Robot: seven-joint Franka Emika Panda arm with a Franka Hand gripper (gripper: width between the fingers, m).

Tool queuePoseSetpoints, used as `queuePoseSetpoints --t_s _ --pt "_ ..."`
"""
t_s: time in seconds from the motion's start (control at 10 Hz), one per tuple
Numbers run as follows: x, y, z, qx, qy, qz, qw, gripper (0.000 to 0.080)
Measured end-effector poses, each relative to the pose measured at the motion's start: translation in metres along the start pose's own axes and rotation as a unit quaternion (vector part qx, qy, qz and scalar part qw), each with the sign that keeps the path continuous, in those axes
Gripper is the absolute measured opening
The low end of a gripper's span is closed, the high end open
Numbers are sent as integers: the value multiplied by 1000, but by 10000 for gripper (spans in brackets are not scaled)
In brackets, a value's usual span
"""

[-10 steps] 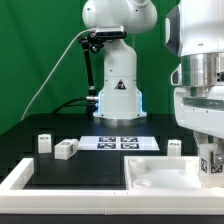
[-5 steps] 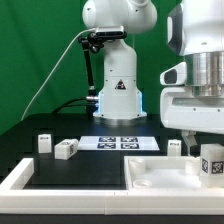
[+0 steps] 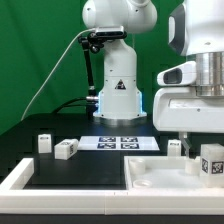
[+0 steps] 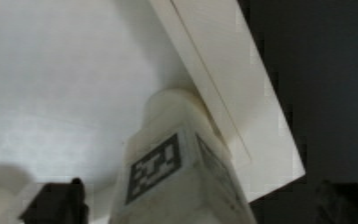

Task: Assemble one leg

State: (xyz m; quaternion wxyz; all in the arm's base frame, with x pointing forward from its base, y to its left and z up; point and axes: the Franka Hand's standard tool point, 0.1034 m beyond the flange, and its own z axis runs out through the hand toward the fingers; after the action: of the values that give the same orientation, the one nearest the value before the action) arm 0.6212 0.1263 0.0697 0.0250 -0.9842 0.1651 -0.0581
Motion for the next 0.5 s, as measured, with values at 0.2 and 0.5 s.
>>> queuePoseSetpoints --t_s 0.2,0.5 --pt "1 2 1 -7 2 -102 995 649" --pt "4 9 1 -14 2 -209 978 649"
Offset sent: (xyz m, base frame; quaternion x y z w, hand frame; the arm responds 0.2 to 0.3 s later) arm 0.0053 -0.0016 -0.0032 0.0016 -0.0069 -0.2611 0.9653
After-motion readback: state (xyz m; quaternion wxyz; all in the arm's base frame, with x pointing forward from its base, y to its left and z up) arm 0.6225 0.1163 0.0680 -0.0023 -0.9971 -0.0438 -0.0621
